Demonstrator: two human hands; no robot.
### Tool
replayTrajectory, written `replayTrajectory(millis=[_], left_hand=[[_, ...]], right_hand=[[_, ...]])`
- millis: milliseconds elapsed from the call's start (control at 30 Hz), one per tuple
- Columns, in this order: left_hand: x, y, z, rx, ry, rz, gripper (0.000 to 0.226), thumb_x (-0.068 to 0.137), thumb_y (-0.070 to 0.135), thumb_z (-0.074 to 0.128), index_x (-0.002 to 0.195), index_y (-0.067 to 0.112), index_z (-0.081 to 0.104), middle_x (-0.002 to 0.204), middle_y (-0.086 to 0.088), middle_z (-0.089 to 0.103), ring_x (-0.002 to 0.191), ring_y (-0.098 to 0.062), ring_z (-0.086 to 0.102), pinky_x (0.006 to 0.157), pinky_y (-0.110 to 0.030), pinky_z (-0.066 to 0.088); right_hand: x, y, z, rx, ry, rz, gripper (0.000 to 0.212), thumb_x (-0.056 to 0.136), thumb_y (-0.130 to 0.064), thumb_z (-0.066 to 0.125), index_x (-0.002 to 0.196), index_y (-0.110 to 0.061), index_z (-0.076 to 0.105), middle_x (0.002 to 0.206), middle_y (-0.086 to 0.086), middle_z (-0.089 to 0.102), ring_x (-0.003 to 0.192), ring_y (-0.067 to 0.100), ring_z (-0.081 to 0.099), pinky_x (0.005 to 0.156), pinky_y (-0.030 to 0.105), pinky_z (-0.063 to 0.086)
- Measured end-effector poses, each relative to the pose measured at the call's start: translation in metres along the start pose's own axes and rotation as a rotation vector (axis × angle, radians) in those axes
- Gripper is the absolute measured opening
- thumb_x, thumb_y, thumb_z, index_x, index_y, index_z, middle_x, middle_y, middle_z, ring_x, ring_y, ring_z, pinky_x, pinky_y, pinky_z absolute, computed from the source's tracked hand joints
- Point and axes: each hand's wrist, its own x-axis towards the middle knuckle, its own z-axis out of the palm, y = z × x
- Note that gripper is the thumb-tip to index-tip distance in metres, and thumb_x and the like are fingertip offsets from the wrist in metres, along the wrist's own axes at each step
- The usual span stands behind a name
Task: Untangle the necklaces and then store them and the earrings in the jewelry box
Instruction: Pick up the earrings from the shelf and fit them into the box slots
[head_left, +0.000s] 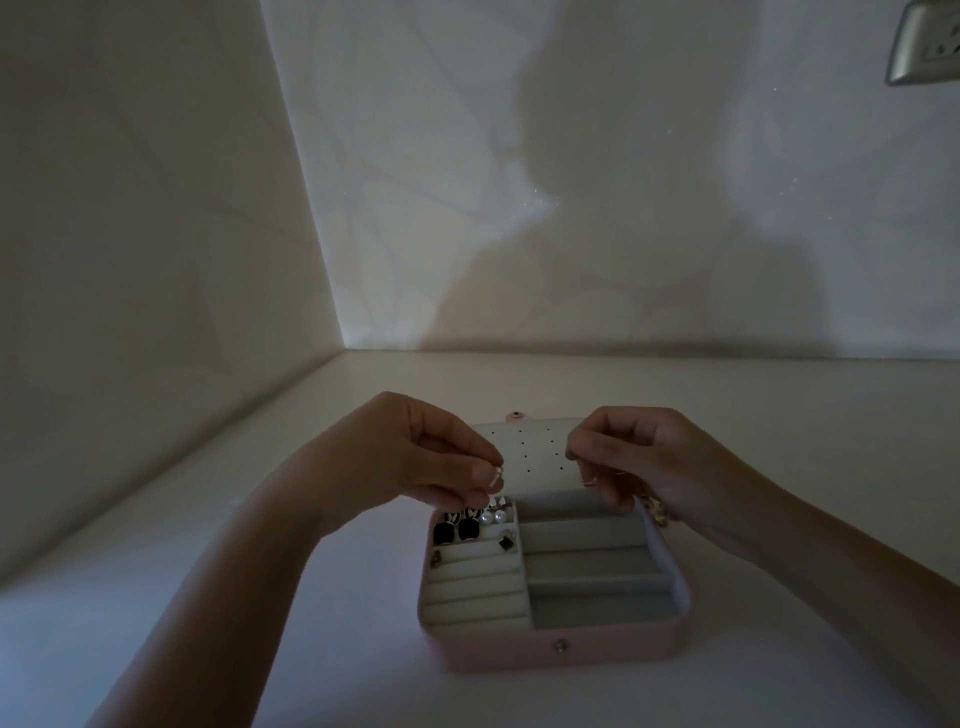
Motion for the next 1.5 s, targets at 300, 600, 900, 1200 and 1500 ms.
replayTrajectory(millis=[300, 600, 900, 1200, 1500], left_hand=[[-0.012, -0.006, -0.024, 0.391, -0.394, -0.083, 0.021, 0.08, 0.008, 0.073, 0.08, 0.028, 0.077, 0.075, 0.004, 0.073, 0.064, -0.004, 0.063, 0.059, -0.016, 0.047], [-0.008, -0.01, -0.019, 0.445, -0.382, -0.089, 0.016, 0.08, 0.009, 0.074, 0.08, 0.025, 0.076, 0.073, 0.006, 0.073, 0.059, -0.003, 0.06, 0.058, -0.015, 0.047], [-0.004, -0.018, -0.015, 0.602, -0.35, -0.042, 0.012, 0.079, 0.026, 0.077, 0.072, 0.036, 0.075, 0.063, 0.0, 0.058, 0.06, -0.017, 0.047, 0.069, -0.025, 0.043], [-0.001, -0.015, -0.01, 0.694, -0.316, -0.063, 0.007, 0.081, 0.022, 0.075, 0.079, 0.025, 0.069, 0.042, 0.015, 0.04, 0.043, -0.003, 0.034, 0.048, -0.011, 0.029], [0.004, -0.02, -0.008, 0.74, -0.261, -0.162, 0.026, 0.079, 0.026, 0.076, 0.068, 0.027, 0.052, 0.046, 0.018, 0.045, 0.047, 0.0, 0.037, 0.054, -0.015, 0.03]], right_hand=[[0.001, 0.004, 0.003, -0.167, -0.023, 0.019, 0.022, 0.071, -0.036, 0.068, 0.076, -0.014, 0.068, 0.063, -0.002, 0.064, 0.054, 0.011, 0.055, 0.048, 0.017, 0.041], [0.001, 0.005, 0.003, -0.184, -0.045, 0.015, 0.031, 0.069, -0.037, 0.069, 0.08, -0.008, 0.068, 0.066, 0.0, 0.065, 0.055, 0.011, 0.056, 0.051, 0.02, 0.043], [0.002, 0.004, 0.004, -0.191, -0.045, 0.009, 0.029, 0.067, -0.036, 0.068, 0.079, -0.009, 0.068, 0.062, -0.002, 0.063, 0.054, 0.011, 0.055, 0.051, 0.02, 0.044], [0.002, 0.006, 0.004, -0.204, -0.054, 0.014, 0.028, 0.069, -0.037, 0.069, 0.08, -0.011, 0.069, 0.062, -0.003, 0.063, 0.056, 0.012, 0.057, 0.053, 0.02, 0.045], [0.002, 0.006, 0.004, -0.204, -0.057, 0.023, 0.03, 0.067, -0.038, 0.069, 0.08, -0.011, 0.069, 0.063, -0.002, 0.062, 0.056, 0.011, 0.056, 0.052, 0.019, 0.044]])
